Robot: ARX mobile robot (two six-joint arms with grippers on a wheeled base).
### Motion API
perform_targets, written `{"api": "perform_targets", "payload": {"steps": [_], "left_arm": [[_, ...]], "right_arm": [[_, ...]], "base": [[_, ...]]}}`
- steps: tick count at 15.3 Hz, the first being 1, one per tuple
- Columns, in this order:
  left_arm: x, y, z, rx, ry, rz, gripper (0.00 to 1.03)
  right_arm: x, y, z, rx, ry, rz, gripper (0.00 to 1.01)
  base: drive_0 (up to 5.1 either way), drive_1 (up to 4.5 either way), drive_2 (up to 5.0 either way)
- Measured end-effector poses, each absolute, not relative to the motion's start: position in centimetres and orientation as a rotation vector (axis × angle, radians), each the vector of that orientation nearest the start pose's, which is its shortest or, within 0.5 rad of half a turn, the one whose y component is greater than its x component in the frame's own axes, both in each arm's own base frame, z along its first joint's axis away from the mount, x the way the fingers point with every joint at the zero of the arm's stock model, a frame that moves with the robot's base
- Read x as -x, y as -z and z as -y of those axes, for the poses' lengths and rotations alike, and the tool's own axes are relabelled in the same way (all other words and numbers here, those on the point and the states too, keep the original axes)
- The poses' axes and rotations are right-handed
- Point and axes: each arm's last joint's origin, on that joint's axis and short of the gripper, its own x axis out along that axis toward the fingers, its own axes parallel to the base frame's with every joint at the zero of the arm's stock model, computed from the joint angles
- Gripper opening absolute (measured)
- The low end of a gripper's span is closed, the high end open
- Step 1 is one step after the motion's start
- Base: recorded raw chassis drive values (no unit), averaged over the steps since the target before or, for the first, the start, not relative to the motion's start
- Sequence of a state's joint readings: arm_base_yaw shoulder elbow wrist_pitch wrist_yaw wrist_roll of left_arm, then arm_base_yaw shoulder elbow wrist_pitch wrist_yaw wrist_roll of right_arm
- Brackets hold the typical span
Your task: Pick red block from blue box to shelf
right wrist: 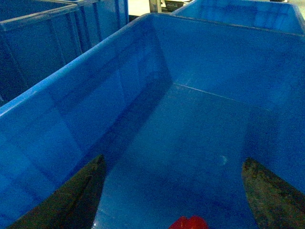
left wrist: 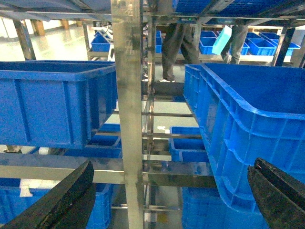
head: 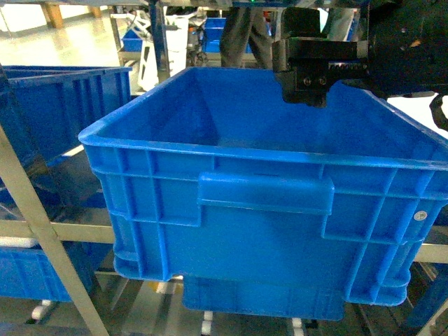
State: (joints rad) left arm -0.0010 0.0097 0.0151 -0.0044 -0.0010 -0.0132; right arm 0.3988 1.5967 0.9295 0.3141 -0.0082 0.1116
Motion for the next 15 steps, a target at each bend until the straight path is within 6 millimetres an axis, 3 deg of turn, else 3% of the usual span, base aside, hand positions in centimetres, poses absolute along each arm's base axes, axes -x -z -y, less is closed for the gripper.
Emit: {"api": "perform_targets", "payload": {"steps": [4, 5, 7, 10, 13, 14, 15], "left_arm": [[-9.7, -16.7, 0.0, 0.013, 0.0, 0.001, 0.98], [-9.7, -16.7, 0.0, 0.013, 0.0, 0.001, 0.98], [-9.7, -16.8, 0.0, 0.013, 0.0, 0.001, 0.98], [-9.7, -16.7, 0.0, 0.013, 0.0, 0.001, 0.98], [-9.7, -16.7, 0.0, 0.014, 0.0, 0.001, 0.98], [-9.7, -16.7, 0.0, 0.013, 0.0, 0.001, 0.98], [-9.7, -16.7, 0.0, 0.013, 0.0, 0.001, 0.98]], "right_arm": [[-30.8, -22.7, -13.0, -0.043, -0.388, -0.383, 1.0], [-29.4, -22.5, -12.4, -0.048, -0.389, -0.392, 0.97], [-25.3, -23.3, -10.5, -0.068, -0.388, -0.362, 0.98], [-17.2, -25.0, -6.1, -0.015, -0.272, -0.265, 0.98], [-10.4, -28.8, -2.1, 0.104, 0.031, 0.028, 0.98], [-9.4, -28.9, -1.7, 0.1, 0.022, 0.046, 0.9], [-9.5, -27.3, -1.5, 0.059, 0.001, 0.033, 0.77]], "base": [[0.0, 0.0, 0.0], [0.0, 0.0, 0.0], [0.0, 0.0, 0.0], [0.0, 0.0, 0.0], [0.0, 0.0, 0.0], [0.0, 0.0, 0.0], [0.0, 0.0, 0.0]]}}
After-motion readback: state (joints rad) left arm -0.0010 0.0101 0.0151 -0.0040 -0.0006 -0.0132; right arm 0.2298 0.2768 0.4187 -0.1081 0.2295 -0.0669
